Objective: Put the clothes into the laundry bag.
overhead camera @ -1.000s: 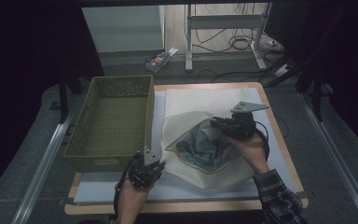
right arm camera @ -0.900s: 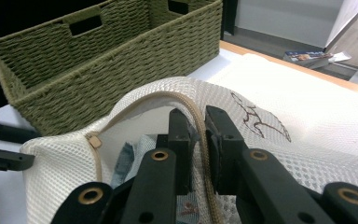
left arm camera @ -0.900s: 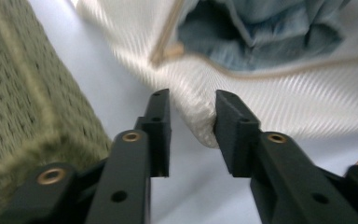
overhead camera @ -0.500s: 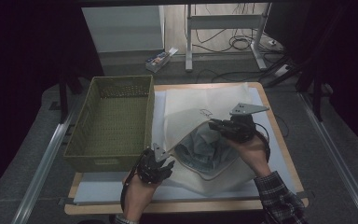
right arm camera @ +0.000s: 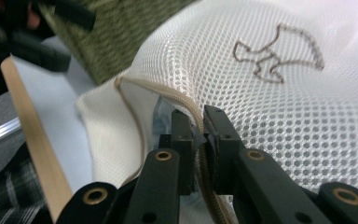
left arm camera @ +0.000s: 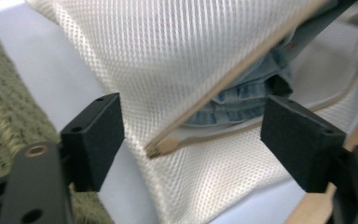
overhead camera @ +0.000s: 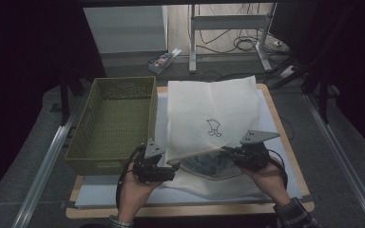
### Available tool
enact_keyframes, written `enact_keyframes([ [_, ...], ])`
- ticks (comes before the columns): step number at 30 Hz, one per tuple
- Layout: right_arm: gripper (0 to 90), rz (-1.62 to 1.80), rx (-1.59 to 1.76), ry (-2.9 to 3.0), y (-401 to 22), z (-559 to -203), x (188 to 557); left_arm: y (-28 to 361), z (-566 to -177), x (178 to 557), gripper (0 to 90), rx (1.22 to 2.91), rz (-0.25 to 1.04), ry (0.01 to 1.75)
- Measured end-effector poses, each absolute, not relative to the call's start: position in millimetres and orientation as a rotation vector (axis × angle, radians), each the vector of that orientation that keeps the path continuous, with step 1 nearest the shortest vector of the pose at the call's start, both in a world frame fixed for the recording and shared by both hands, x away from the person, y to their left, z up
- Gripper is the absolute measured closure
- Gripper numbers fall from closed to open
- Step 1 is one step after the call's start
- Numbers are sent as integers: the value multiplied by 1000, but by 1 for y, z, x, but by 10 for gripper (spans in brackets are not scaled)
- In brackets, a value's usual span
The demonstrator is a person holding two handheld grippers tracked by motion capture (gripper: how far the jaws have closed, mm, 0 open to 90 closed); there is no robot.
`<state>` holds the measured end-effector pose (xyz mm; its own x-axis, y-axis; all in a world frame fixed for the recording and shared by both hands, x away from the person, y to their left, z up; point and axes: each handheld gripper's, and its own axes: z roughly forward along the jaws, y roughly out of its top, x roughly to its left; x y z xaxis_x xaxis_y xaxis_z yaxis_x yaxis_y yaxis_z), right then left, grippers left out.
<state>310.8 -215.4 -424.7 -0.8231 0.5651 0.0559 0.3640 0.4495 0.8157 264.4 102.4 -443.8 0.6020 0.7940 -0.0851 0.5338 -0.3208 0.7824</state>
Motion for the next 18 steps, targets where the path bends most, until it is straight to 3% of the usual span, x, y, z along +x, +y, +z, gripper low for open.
enact_keyframes([
  [8,822,1231,828,2541,-221,-455,298,110,-439,270,112,1982,342,1025],
  [18,850,983,840,2625,-214,-508,307,117,-444,262,68,1969,413,970],
])
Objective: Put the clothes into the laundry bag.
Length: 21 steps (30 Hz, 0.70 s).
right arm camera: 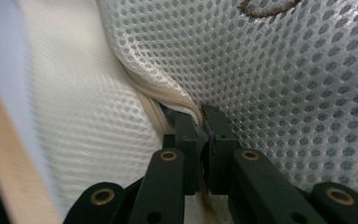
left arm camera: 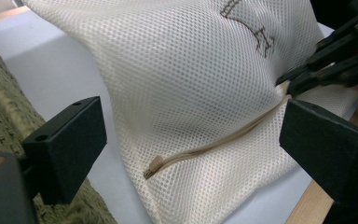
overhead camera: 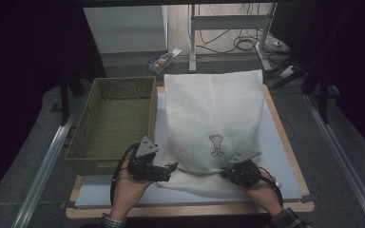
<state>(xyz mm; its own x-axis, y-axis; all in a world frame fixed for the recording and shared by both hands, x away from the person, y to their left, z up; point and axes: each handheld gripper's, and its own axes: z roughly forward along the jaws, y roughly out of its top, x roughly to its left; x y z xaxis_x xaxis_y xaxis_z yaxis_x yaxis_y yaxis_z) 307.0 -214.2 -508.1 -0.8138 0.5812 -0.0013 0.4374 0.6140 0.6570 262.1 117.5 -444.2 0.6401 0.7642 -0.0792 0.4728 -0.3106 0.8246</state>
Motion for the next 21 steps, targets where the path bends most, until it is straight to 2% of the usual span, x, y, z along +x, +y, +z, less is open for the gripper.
enact_keyframes([
  [5,839,956,826,2631,-213,-512,309,116,-453,257,52,1970,440,927],
  [6,801,963,822,2627,-212,-510,308,116,-454,257,44,1971,442,919],
  [7,801,963,822,2627,-212,-510,308,115,-455,257,44,1970,440,913],
  [9,720,1009,794,2633,-212,-505,306,112,-457,257,38,1977,435,898],
  [11,701,1018,784,2628,-212,-503,305,110,-459,257,38,1988,439,886],
  [13,638,1069,768,2620,-212,-496,304,107,-460,257,35,1995,434,879],
  [21,533,1153,764,2618,-213,-485,304,109,-459,256,36,1970,412,868],
])
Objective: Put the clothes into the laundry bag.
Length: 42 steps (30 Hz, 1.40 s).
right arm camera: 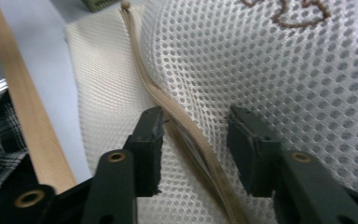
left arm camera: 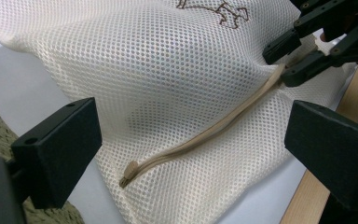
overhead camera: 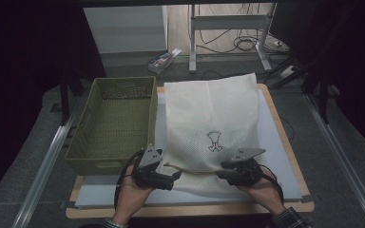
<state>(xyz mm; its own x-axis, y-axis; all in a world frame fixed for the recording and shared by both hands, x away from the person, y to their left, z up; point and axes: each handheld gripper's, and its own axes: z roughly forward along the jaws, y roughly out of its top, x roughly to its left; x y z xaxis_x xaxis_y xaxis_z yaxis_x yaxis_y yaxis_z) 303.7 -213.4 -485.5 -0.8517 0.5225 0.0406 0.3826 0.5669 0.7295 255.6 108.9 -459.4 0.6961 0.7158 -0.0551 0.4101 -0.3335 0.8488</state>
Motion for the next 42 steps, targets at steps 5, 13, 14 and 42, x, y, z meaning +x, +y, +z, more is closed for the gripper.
enact_keyframes([
  [5,450,1205,756,2600,-212,-475,302,111,-462,256,36,1968,415,865],
  [13,332,1273,781,2555,-215,-466,301,108,-465,255,36,1980,405,844],
  [14,321,1279,781,2550,-216,-464,301,108,-465,254,36,1980,405,842],
  [42,46,1318,816,2468,-246,-449,280,136,-470,217,11,1960,402,851],
])
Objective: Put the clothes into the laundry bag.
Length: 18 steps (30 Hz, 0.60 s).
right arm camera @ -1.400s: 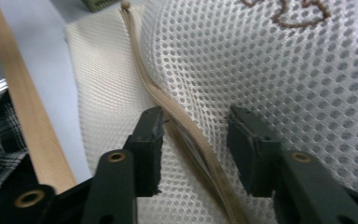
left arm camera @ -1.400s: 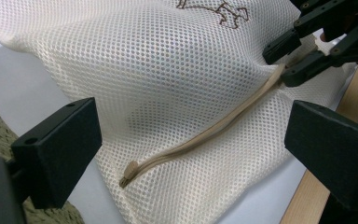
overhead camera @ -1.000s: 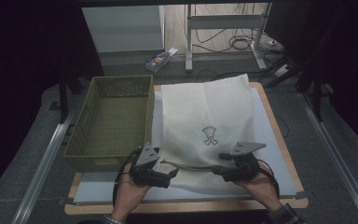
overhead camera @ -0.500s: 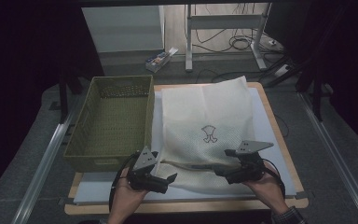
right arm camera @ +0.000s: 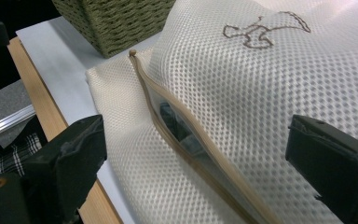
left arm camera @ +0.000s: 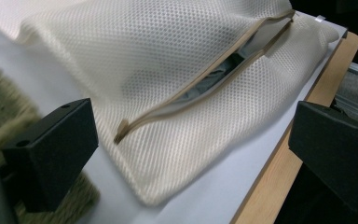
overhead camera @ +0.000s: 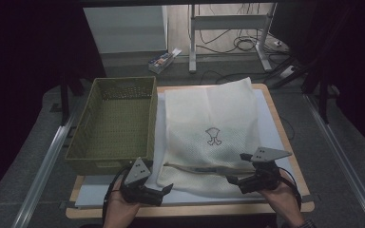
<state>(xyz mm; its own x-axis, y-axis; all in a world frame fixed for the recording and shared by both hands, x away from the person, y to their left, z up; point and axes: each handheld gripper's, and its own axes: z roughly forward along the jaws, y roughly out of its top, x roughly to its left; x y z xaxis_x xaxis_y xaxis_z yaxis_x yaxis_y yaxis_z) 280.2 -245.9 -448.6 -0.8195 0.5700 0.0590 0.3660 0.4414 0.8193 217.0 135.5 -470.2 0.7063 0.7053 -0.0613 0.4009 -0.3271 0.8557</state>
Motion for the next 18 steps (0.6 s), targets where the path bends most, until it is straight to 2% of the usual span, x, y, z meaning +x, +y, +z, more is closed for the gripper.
enact_keyframes([
  [18,0,1323,940,2389,-286,-459,262,186,-494,190,14,1928,434,990],
])
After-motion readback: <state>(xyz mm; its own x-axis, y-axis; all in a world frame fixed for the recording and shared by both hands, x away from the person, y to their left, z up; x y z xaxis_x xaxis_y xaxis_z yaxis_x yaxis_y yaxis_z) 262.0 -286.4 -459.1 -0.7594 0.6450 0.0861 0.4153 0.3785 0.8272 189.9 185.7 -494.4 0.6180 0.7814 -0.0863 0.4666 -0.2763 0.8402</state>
